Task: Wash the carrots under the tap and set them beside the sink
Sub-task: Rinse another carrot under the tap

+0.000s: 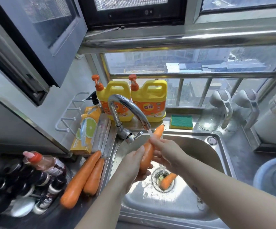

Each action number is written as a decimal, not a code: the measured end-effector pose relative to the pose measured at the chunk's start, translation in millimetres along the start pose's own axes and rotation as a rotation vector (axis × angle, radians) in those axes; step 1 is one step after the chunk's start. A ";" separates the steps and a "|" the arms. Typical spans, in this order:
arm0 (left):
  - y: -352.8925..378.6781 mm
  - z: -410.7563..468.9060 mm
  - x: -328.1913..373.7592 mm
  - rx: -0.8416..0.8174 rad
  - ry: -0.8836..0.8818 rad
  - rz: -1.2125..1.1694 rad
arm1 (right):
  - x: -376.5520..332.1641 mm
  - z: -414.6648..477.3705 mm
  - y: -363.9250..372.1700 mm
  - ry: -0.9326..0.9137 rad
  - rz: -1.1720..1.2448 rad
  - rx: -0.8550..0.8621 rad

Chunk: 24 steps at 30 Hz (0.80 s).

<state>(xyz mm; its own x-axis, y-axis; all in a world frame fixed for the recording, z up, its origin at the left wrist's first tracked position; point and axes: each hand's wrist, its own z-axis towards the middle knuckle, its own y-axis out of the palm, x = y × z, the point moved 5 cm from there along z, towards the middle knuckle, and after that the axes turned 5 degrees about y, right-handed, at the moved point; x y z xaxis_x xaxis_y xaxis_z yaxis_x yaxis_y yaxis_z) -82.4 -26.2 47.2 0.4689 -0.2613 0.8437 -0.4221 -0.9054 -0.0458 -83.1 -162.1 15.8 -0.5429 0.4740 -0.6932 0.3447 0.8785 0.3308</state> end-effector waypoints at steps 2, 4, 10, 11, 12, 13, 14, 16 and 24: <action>-1.5 -2.2 0.4 -0.010 -0.020 -0.042 | 0.9 -3.3 2.6 -0.010 -0.039 -0.041; -0.8 -3.4 0.8 -0.018 0.002 -0.010 | -3.1 -1.0 -0.8 -0.037 -0.084 0.014; -2.1 -3.7 -2.8 -0.045 -0.034 -0.001 | -3.0 1.6 -6.0 0.019 -0.119 0.107; -3.9 -4.5 -5.1 -0.049 -0.074 -0.050 | -3.3 -2.8 -2.2 0.026 -0.114 0.046; -5.2 -5.8 -7.1 -0.055 -0.119 -0.105 | -4.7 -7.1 1.6 0.028 -0.097 -0.024; -5.3 -6.7 -8.7 -0.066 -0.161 -0.152 | -6.4 -10.4 4.2 0.022 -0.078 -0.079; -4.5 -7.6 -9.2 -0.078 -0.194 -0.182 | -7.5 -11.2 4.6 0.005 -0.065 -0.099; -1.1 -7.9 -9.9 -0.105 -0.228 -0.199 | -9.7 -5.5 -0.8 -0.061 -0.112 -0.017; 10.9 -4.4 -7.8 -0.119 -0.047 0.130 | -11.3 -1.8 -6.8 -0.204 -0.267 0.300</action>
<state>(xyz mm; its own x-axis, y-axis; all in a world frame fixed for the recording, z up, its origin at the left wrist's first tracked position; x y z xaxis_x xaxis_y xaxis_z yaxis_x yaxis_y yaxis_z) -94.1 -32.5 42.5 0.4392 -0.3916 0.8085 -0.5692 -0.8176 -0.0868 -80.7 -173.4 22.6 -0.4913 0.1852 -0.8510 0.4360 0.8982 -0.0562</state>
